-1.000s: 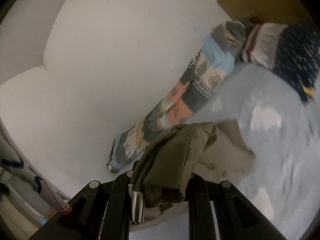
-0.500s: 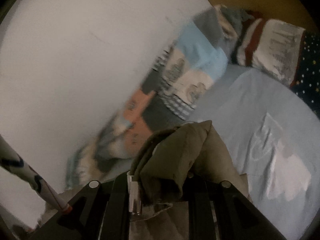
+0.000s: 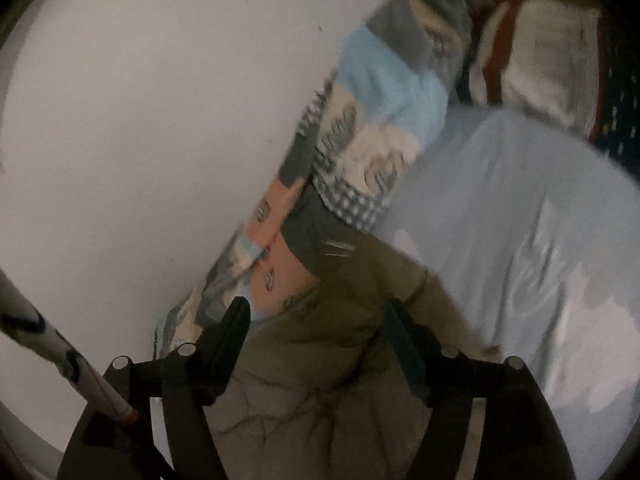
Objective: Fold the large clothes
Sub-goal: 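Lift the jacket edge with the right gripper and carry it upward, then lay the olive jacket flat on the bed and open both grippers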
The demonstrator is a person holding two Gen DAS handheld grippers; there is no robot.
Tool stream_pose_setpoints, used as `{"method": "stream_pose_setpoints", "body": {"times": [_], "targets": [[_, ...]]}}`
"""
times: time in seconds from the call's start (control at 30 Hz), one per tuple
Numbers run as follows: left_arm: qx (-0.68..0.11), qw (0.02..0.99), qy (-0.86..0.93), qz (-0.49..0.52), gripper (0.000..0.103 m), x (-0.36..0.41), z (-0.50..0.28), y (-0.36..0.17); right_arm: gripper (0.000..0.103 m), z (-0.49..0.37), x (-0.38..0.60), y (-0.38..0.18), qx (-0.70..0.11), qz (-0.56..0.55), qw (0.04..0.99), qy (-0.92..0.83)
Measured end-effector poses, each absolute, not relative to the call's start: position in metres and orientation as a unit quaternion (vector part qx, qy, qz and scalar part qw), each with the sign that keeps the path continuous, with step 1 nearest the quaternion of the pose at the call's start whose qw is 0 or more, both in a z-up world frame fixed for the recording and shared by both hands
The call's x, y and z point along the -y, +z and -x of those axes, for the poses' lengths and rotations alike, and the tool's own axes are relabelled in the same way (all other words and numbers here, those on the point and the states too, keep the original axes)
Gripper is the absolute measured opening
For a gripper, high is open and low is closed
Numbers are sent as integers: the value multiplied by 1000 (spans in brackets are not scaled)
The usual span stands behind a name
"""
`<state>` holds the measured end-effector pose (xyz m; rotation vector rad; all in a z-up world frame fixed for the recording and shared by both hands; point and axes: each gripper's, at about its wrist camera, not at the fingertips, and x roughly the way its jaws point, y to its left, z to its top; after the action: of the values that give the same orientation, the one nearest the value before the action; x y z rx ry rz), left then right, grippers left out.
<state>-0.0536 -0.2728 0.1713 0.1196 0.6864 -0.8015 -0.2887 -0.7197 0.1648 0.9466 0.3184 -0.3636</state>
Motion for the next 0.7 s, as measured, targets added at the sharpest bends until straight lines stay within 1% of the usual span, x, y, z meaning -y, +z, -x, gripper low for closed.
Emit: {"method": "stream_pose_setpoints", "body": {"times": [0.07, 0.13, 0.27, 0.37, 0.43, 0.53, 0.57, 0.63, 0.7], "targets": [[-327, 860, -382, -85, 60, 296, 61, 158, 75, 288, 705, 172, -173, -406, 881, -170], [-329, 860, -378, -100, 60, 311, 64, 148, 75, 272, 685, 170, -214, -355, 896, -160], [-354, 859, -351, -120, 61, 342, 53, 124, 75, 227, 644, 140, -295, -270, 903, -157], [-384, 855, -317, -143, 67, 353, 37, 103, 75, 196, 626, 108, -353, -213, 894, -177], [-402, 849, -315, -135, 72, 356, 24, 88, 78, 183, 626, 90, -373, -207, 886, -183], [-398, 852, -317, -126, 74, 360, 14, 75, 82, 170, 633, 72, -382, -202, 881, -192], [-398, 853, -314, -123, 74, 361, 11, 72, 83, 167, 638, 66, -386, -218, 877, -187], [-400, 856, -306, -120, 74, 367, 6, 66, 83, 162, 646, 62, -394, -238, 868, -185], [-404, 855, -293, -139, 74, 374, 4, 62, 83, 156, 645, 61, -410, -232, 861, -191]]}}
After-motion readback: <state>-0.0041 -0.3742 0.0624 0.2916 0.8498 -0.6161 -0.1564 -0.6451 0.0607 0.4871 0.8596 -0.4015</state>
